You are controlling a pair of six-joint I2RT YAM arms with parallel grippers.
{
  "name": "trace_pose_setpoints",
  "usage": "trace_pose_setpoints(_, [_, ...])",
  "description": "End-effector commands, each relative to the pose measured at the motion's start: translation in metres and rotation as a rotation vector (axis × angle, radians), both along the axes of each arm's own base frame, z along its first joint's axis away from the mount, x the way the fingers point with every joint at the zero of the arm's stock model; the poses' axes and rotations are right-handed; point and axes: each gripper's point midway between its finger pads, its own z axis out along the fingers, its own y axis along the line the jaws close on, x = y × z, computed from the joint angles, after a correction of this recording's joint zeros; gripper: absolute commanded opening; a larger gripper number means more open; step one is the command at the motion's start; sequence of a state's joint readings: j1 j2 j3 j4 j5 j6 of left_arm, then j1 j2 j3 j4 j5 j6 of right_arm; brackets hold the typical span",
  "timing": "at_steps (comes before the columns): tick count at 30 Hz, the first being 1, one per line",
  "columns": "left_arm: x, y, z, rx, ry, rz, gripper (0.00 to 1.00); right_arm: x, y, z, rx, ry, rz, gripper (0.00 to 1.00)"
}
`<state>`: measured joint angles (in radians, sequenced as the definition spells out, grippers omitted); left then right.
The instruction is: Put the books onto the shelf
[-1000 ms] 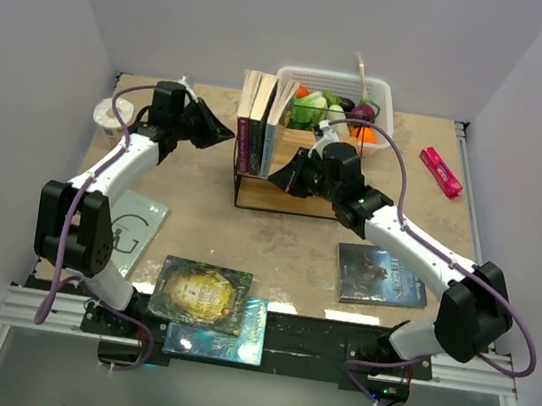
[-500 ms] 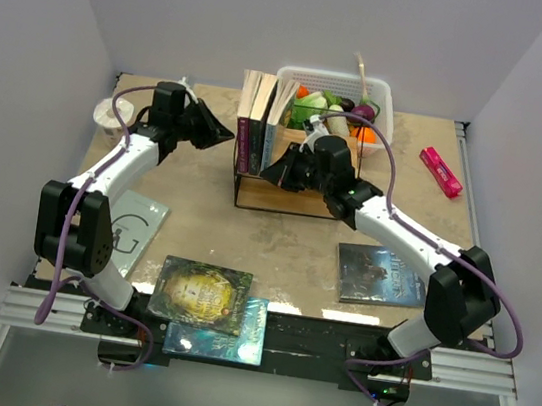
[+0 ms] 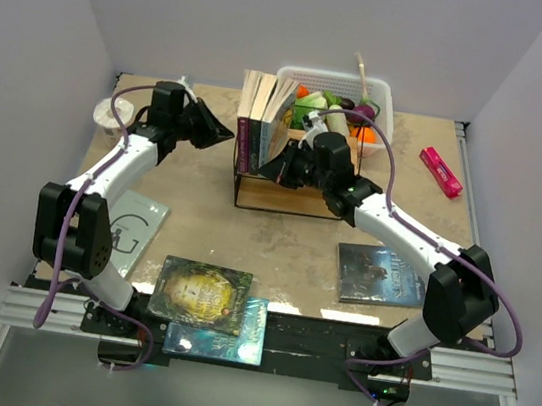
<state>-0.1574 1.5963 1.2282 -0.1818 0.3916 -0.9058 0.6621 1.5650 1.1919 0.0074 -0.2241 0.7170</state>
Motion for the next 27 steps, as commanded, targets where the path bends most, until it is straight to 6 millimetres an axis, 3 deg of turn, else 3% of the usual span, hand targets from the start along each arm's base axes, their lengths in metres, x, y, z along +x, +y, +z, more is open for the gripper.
trace_pose_setpoints(1, [-0.003, 0.003, 0.015, -0.008, -0.044, 0.001, 0.11, 0.008, 0.005, 0.019, 0.017, -0.049, 0.002, 0.0])
trace_pose_setpoints(16, [-0.005, 0.003, 0.016, -0.005, -0.047, 0.001, 0.11, 0.011, 0.006, 0.016, 0.008, -0.048, -0.004, 0.0])
trace_pose_setpoints(22, [-0.006, 0.003, 0.016, -0.007, -0.045, 0.0, 0.11, 0.004, 0.005, 0.026, 0.008, -0.08, 0.033, 0.0])
trace_pose_setpoints(26, [-0.004, 0.003, 0.02, -0.006, -0.054, -0.001, 0.11, -0.003, -0.022, 0.027, -0.109, -0.12, -0.012, 0.0])
trace_pose_setpoints(27, [-0.003, 0.003, 0.022, -0.006, -0.058, -0.001, 0.11, -0.002, -0.031, 0.039, -0.118, -0.156, -0.053, 0.0])
